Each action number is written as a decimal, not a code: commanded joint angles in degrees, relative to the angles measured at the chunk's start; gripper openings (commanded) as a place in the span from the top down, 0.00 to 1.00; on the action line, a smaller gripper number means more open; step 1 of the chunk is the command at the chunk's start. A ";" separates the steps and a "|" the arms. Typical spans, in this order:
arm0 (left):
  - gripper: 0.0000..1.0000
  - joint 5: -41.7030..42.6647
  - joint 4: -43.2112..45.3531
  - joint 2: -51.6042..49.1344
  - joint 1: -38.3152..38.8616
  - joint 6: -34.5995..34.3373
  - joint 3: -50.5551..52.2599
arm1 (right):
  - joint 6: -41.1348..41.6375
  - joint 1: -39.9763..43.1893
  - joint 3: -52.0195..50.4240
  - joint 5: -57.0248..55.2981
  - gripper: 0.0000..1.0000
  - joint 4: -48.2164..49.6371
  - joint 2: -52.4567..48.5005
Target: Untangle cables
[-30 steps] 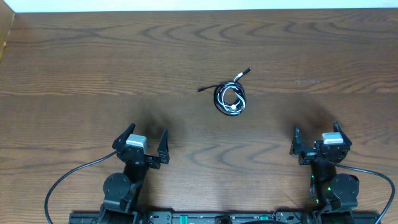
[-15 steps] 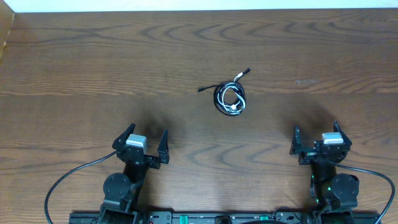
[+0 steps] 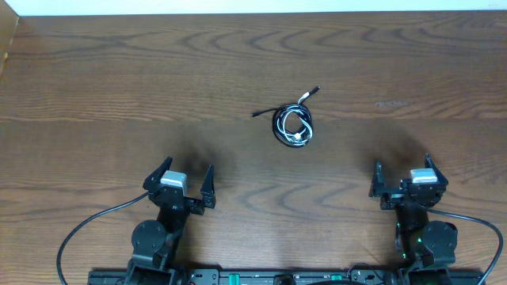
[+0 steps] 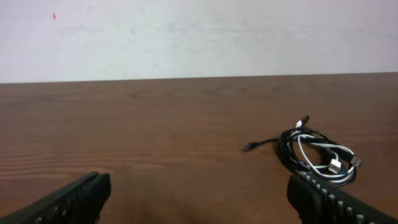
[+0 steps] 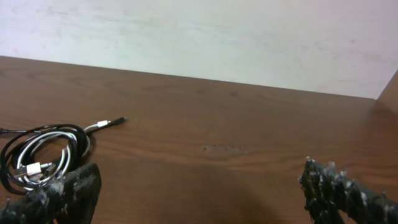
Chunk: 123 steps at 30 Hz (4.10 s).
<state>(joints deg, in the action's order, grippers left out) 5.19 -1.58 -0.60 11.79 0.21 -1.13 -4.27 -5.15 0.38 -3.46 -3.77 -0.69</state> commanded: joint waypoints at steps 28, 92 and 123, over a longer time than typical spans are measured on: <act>0.04 1.68 -12.11 -19.89 0.20 -9.09 -19.10 | -0.72 0.24 -0.07 -0.87 0.01 -0.11 0.37; 0.05 5.75 -39.32 -91.34 12.98 3.21 -79.62 | -0.72 0.24 -0.07 -0.87 0.01 -0.11 0.37; 0.43 5.75 -18.78 -120.50 19.12 3.19 -79.62 | -0.72 0.24 -0.07 -0.87 0.01 -0.11 0.37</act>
<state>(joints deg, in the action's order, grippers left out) 11.31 -20.32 -120.38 29.91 3.01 -80.18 -4.45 -5.15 0.38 -3.88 -3.73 -0.69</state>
